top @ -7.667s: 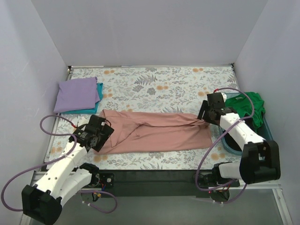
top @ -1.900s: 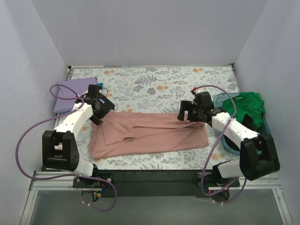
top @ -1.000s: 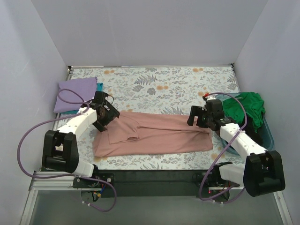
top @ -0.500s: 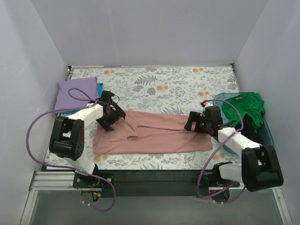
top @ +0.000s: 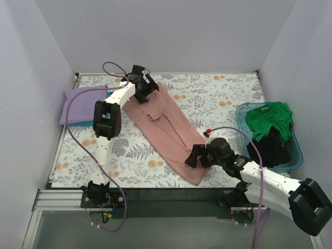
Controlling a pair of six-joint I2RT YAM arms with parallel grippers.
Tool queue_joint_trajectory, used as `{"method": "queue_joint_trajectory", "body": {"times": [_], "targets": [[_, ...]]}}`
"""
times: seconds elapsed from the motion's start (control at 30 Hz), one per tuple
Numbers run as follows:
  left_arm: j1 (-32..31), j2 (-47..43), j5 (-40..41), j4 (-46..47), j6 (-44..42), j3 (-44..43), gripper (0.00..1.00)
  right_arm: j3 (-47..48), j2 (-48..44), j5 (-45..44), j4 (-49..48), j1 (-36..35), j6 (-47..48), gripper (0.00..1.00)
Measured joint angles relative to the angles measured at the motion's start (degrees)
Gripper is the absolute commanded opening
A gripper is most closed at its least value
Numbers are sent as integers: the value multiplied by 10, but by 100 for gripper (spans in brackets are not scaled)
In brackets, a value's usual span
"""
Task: Fold and stack the t-shirts
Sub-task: Fold the tshirt
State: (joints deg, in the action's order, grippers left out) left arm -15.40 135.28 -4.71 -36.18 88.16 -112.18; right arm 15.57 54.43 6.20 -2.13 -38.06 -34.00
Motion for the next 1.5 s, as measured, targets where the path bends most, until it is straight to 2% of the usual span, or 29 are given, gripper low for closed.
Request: {"method": "queue_joint_trajectory", "body": {"times": [0.13,0.2,0.3,0.43,0.67,0.8,1.1,1.23,1.37,1.5], "targets": [[-10,127,-46,20,0,-195,93,4,-4,0,12,-89,-42,98],[-13,162,-76,50,10,-240,93,12,6,1,16,-142,-60,98],[-17,179,-114,100,34,-245,94,36,45,-7,14,-212,-81,98],[-31,196,-125,141,60,-256,94,71,86,-26,19,-284,-103,98],[-54,213,-121,183,86,-265,95,126,135,-46,54,-367,-110,99],[-57,213,-107,190,81,-264,96,146,134,-50,107,-414,-126,99],[-57,208,-84,201,42,-261,98,184,17,-101,217,-431,-134,99],[-59,170,-78,176,5,-219,98,205,-15,-157,257,-424,-134,98],[-66,68,-44,104,-39,-125,98,207,-39,-193,293,-383,-130,98],[-84,-121,-4,71,-61,43,98,206,-49,-202,323,-314,-120,98]]}}
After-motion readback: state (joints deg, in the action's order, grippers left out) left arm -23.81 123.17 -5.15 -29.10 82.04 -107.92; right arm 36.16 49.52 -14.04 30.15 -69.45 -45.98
